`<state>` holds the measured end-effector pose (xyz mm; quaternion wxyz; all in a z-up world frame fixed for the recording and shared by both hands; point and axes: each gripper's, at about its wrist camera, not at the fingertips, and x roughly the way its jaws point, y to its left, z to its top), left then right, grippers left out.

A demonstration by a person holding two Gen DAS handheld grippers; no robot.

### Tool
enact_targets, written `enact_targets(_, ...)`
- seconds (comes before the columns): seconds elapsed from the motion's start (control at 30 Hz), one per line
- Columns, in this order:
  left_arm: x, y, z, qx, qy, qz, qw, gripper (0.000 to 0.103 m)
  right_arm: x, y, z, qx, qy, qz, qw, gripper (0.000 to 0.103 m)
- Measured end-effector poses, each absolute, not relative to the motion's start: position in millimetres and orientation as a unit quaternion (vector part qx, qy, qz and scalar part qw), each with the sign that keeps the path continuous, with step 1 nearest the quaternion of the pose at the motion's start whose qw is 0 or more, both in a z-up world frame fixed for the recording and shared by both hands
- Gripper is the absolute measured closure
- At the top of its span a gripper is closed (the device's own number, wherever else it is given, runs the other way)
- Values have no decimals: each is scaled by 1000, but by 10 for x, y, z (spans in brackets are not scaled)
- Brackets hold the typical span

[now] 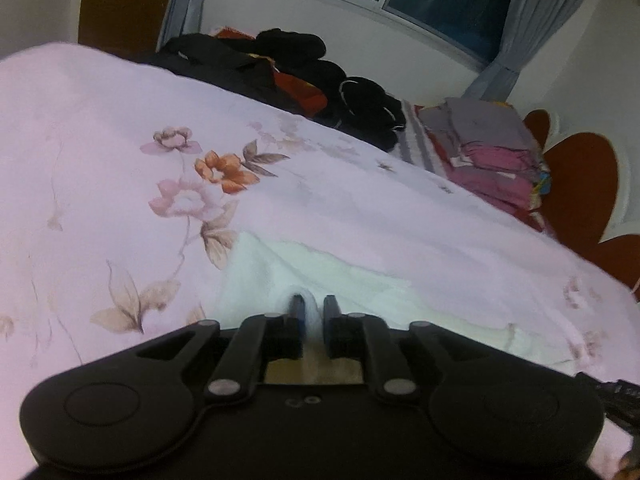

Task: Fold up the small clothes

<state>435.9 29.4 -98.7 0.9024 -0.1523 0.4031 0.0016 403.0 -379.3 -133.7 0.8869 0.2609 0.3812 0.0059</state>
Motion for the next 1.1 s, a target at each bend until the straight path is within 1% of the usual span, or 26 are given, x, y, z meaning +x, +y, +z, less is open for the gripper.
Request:
enact_targets(0.07, 4403, 332, -988, -153, 397, 15, 905, 80, 4076, -3816, -1377, 267, 385, 6, 883, 96)
enact_targets(0.1, 4409, 362, -976, -157, 391, 20, 907, 80, 4099, -3825, -1383, 269, 386, 5, 883, 96)
enact_targets(0.2, 4406, 435, -919, -163, 384, 17, 909, 72, 4129, -3865, -1367, 272, 379, 9, 884, 95)
enact_targets(0.23, 4402, 438, -906, -157, 383, 13, 910, 67, 4128, -3877, -1350, 270, 375, 7, 887, 82)
enact_targets(0.27, 4392, 441, -897, -149, 382, 8, 912, 63, 4119, -3891, -1322, 266, 366, 0, 892, 49)
enact_targets(0.3, 4382, 444, -897, -142, 382, 4, 913, 63, 4105, -3909, -1295, 264, 355, -4, 897, 35)
enact_targets(0.33, 4382, 443, -900, -136, 383, 0, 914, 63, 4095, -3924, -1268, 261, 347, 1, 901, 31)
enact_targets(0.57, 4359, 411, -1011, -111, 394, -29, 912, 63, 4069, -3893, -1261, 206, 347, 19, 915, 32)
enact_targets(0.6, 4374, 385, -1047, -104, 399, -31, 910, 63, 4077, -3874, -1294, 198, 352, 21, 915, 32)
enact_targets(0.67, 4412, 352, -1121, -99, 406, -31, 908, 63, 4113, -3851, -1366, 191, 364, 27, 911, 47)
enact_targets(0.73, 4461, 329, -1178, -97, 410, -26, 906, 64, 4155, -3831, -1434, 188, 372, 29, 909, 50)
enact_targets(0.8, 4493, 309, -1220, -92, 412, -24, 906, 67, 4183, -3796, -1470, 178, 375, 31, 909, 50)
enact_targets(0.83, 4493, 295, -1229, -85, 411, -23, 908, 75, 4197, -3770, -1487, 172, 377, 34, 909, 53)
enact_targets(0.87, 4492, 273, -1236, -75, 409, -22, 909, 87, 4218, -3741, -1507, 164, 383, 38, 908, 67)
enact_targets(0.93, 4481, 243, -1237, -71, 406, -27, 911, 96, 4244, -3716, -1542, 164, 388, 46, 906, 82)
enact_targets(1.0, 4459, 207, -1231, -63, 399, -27, 914, 99, 4251, -3674, -1539, 154, 387, 48, 908, 86)
enact_targets(1.03, 4445, 195, -1225, -61, 394, -26, 917, 99, 4254, -3648, -1535, 148, 386, 54, 909, 97)
enact_targets(1.07, 4433, 192, -1221, -61, 388, -24, 919, 100, 4249, -3622, -1525, 142, 383, 58, 911, 100)
enact_targets(1.1, 4426, 192, -1217, -62, 383, -22, 921, 100, 4244, -3599, -1512, 132, 379, 58, 914, 100)
